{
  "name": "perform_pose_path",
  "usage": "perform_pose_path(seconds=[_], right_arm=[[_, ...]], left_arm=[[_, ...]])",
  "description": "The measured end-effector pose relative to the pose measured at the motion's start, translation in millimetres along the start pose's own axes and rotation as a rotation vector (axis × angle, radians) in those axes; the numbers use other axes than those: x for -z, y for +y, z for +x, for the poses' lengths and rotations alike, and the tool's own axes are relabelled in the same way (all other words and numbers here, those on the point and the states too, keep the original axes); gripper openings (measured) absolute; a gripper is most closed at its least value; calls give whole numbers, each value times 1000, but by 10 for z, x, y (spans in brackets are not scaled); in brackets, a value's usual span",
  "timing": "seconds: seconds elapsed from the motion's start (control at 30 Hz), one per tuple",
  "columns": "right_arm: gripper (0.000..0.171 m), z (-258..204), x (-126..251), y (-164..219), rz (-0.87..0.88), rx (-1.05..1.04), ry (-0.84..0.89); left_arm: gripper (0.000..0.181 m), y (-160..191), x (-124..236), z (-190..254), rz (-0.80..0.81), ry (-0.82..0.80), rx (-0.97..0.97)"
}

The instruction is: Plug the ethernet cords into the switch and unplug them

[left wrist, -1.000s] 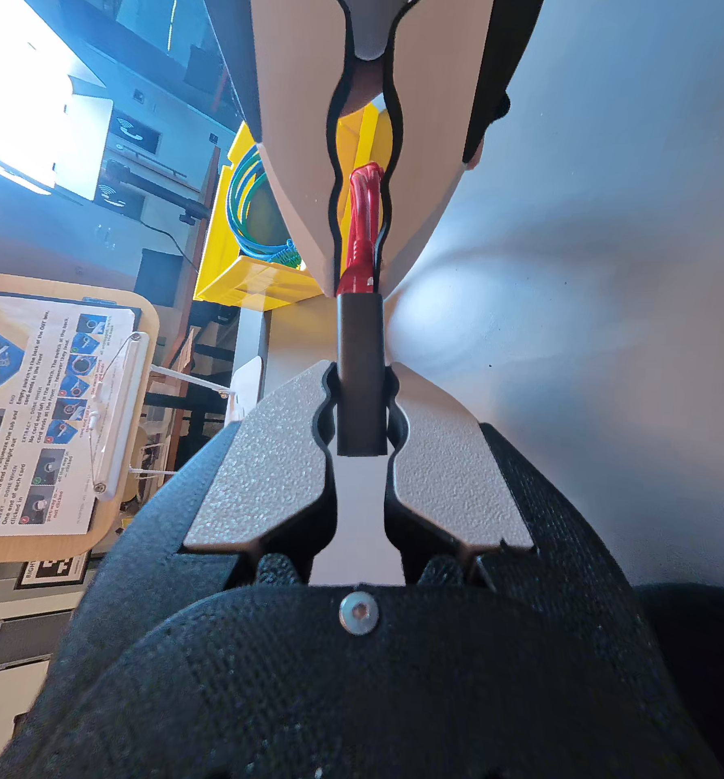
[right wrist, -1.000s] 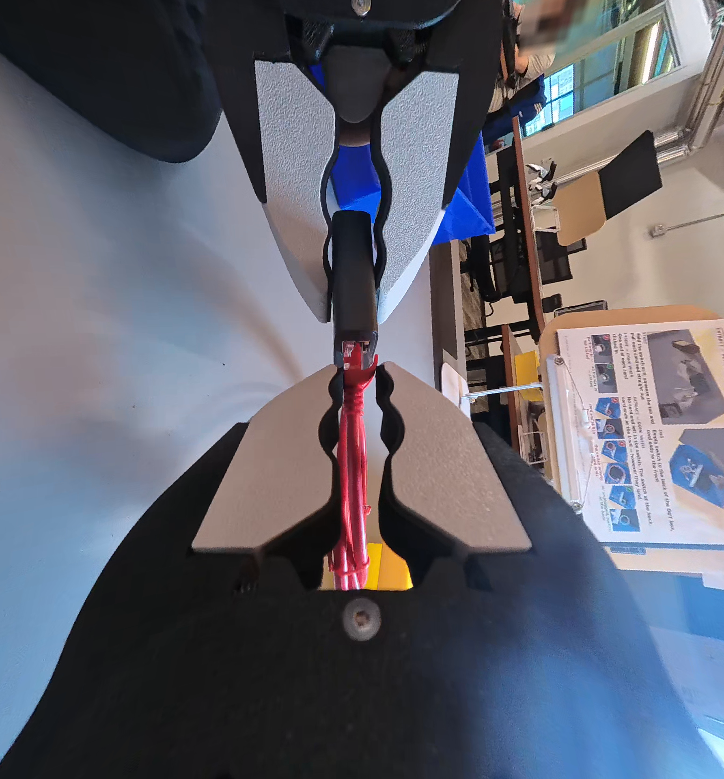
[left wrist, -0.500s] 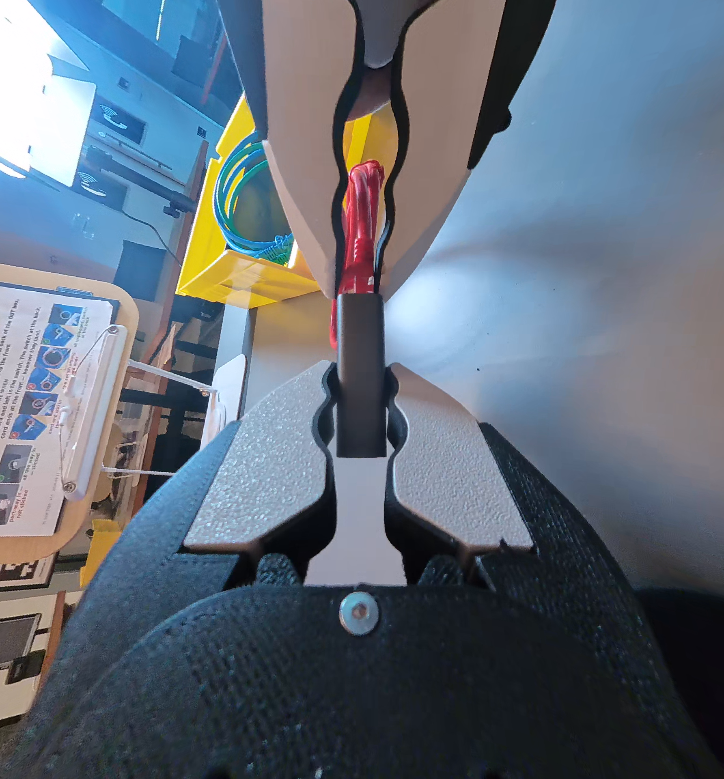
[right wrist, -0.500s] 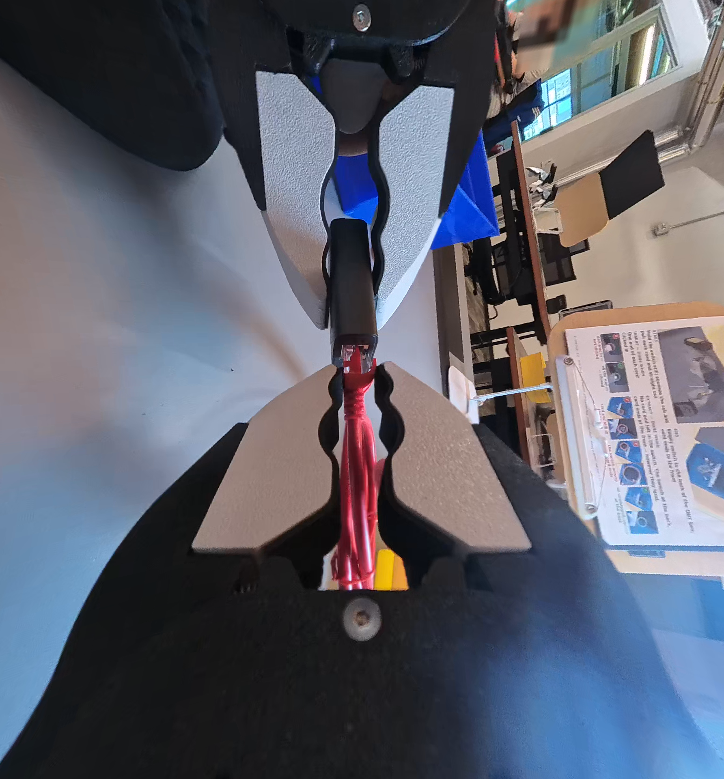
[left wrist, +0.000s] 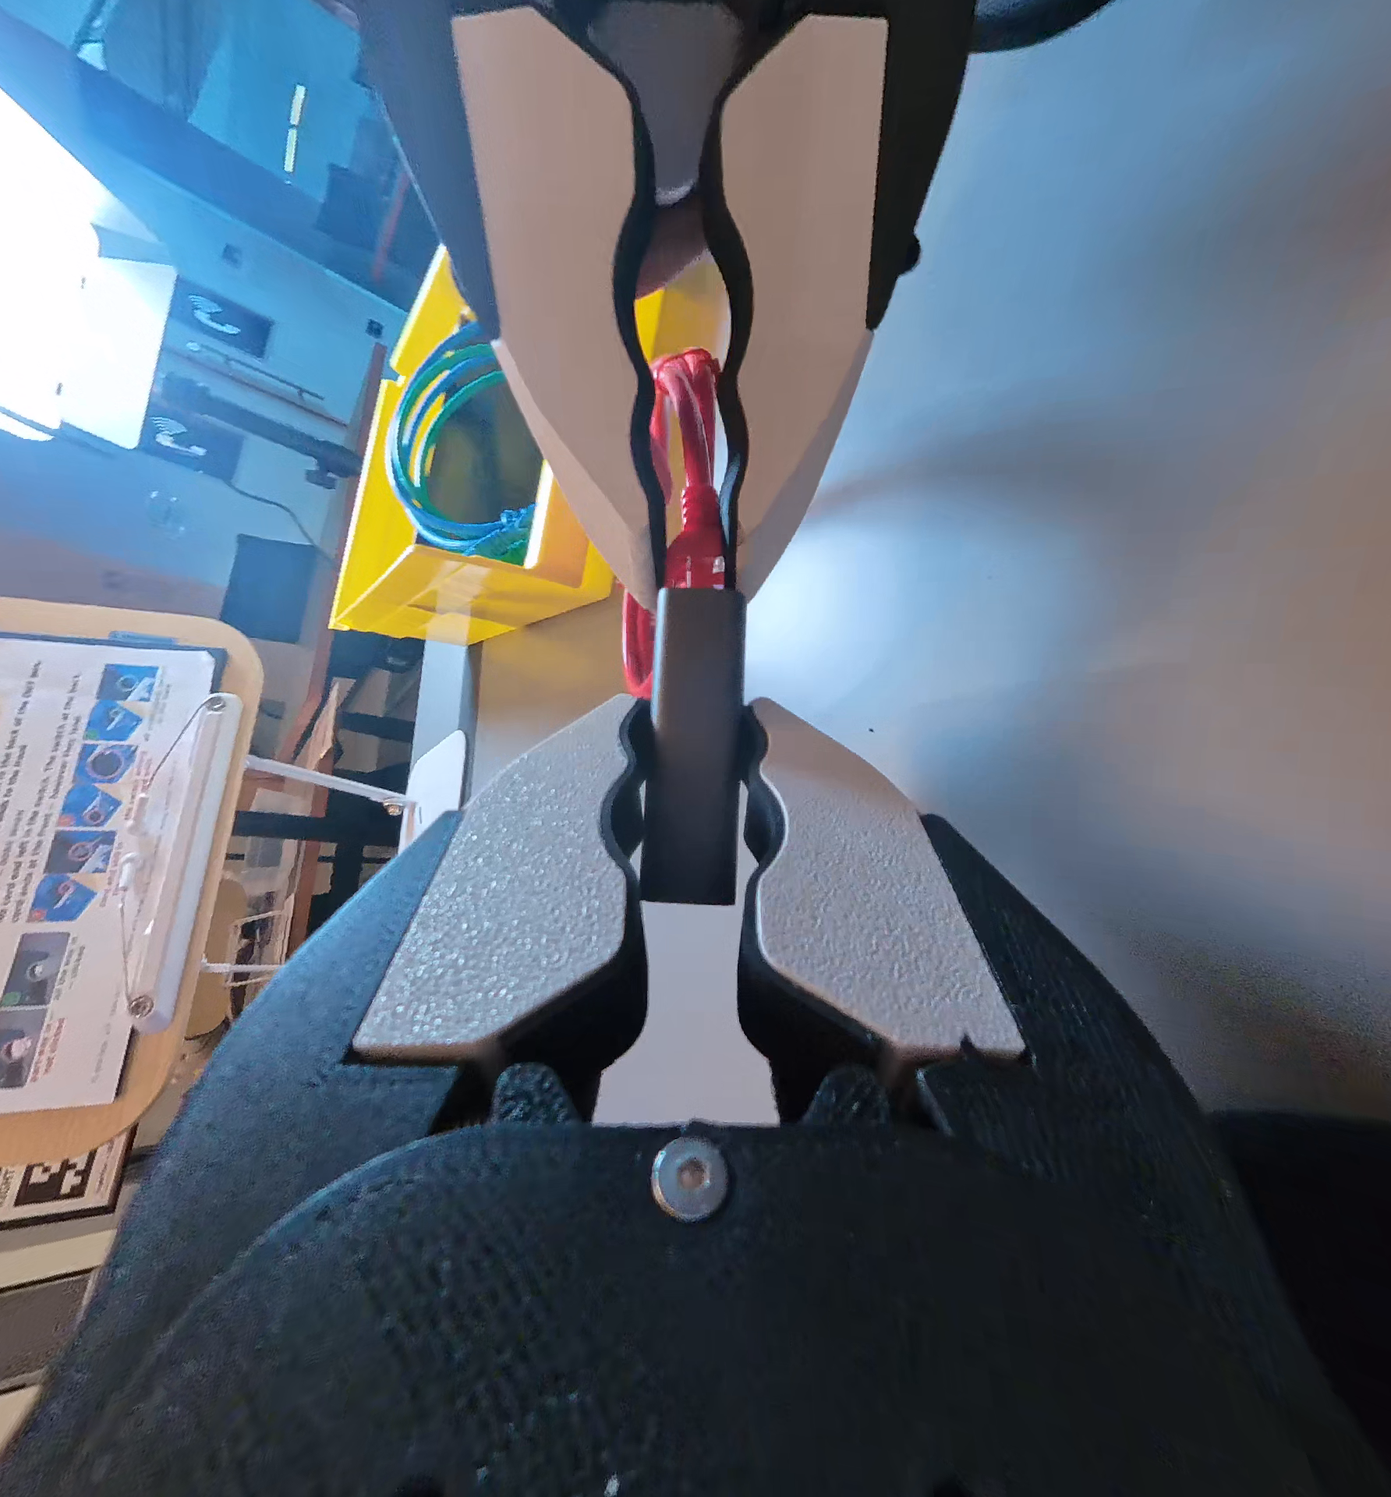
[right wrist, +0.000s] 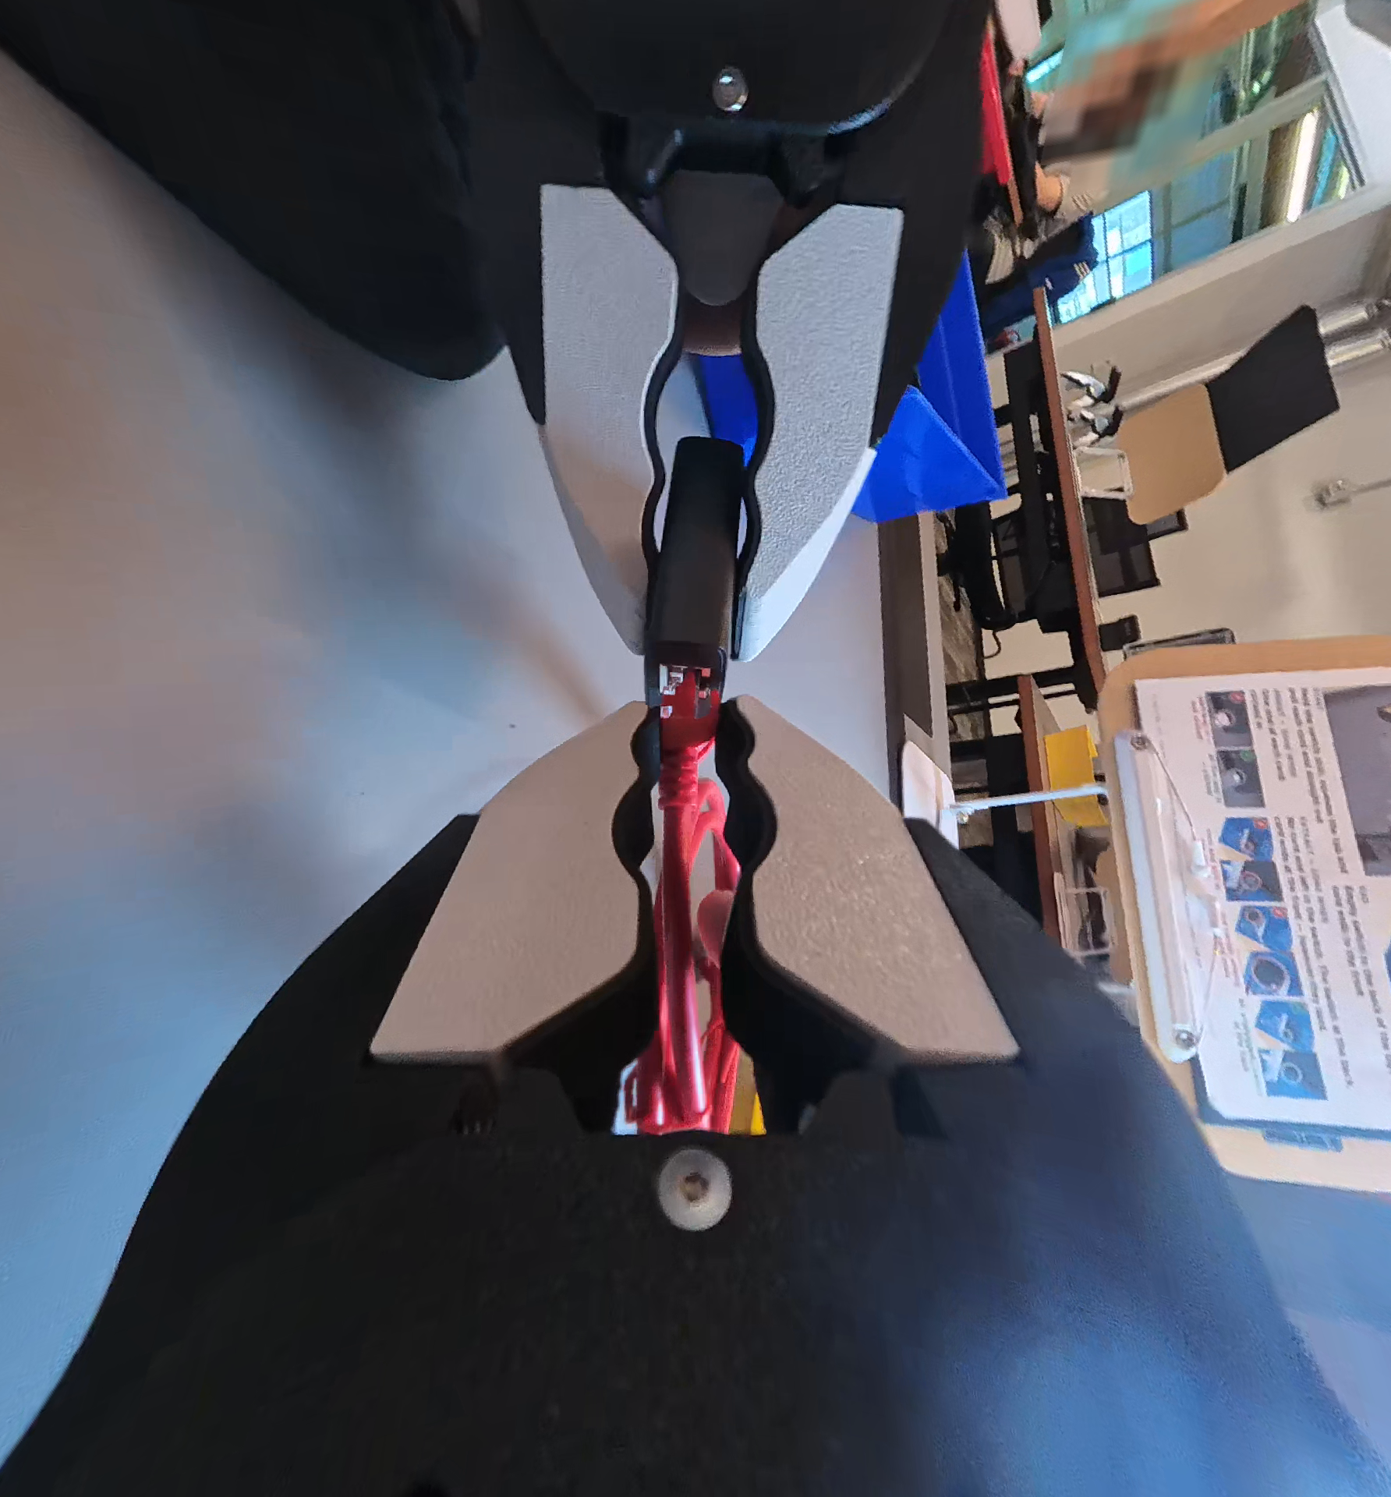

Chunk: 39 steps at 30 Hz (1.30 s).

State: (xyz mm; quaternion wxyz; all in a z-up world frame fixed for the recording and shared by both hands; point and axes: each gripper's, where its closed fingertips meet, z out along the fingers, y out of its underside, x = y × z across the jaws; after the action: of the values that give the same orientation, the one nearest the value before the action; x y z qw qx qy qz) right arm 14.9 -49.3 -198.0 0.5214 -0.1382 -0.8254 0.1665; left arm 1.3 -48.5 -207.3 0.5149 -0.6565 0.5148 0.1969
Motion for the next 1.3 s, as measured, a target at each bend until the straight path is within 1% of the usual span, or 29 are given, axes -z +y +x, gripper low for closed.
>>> perform_pose_path(seconds=[0.3,0.5,0.6,0.63,0.67,0.7,0.73,0.77,0.8,0.87,0.97,1.07,1.13,1.2,1.23,1.3], right_arm=[[14,-315,-13,-6,-9,89,-182],[14,-303,145,-11,-30,103,-302],[13,-274,226,-64,-29,94,-316],[13,-271,253,-67,-32,91,-321],[12,-383,318,-58,-33,106,-399],[12,-492,379,-111,-8,67,-431],[13,-523,412,-99,-9,91,-388],[13,-470,457,-67,-8,99,-325],[13,-408,525,4,-36,61,-309],[13,-159,654,113,-73,-13,-241],[14,437,868,260,-76,-153,-85],[14,1015,1028,451,-88,-297,41],[14,1354,1067,606,-118,-398,90],[14,1683,1052,775,-118,-564,133],[14,1772,1008,897,-132,-683,110],[14,1970,897,1266,-163,-841,155]], left_arm=[[21,91,-72,260,-68,136,-103],[22,-57,-93,278,0,168,-66],[22,-146,-59,260,43,168,-41],[22,-119,-57,245,26,161,-45],[21,103,-61,132,-92,101,-69],[21,316,-5,33,-158,74,-40],[21,351,87,5,-121,97,56],[21,314,168,-34,-89,90,96],[21,299,205,-74,-94,68,92],[21,303,199,-162,-102,18,117],[21,282,236,-330,-52,-59,166],[20,284,281,-424,0,-102,259],[21,313,275,-419,12,-107,306],[21,345,253,-396,8,-102,332],[21,355,239,-379,6,-96,338],[21,356,213,-354,6,-83,358]])
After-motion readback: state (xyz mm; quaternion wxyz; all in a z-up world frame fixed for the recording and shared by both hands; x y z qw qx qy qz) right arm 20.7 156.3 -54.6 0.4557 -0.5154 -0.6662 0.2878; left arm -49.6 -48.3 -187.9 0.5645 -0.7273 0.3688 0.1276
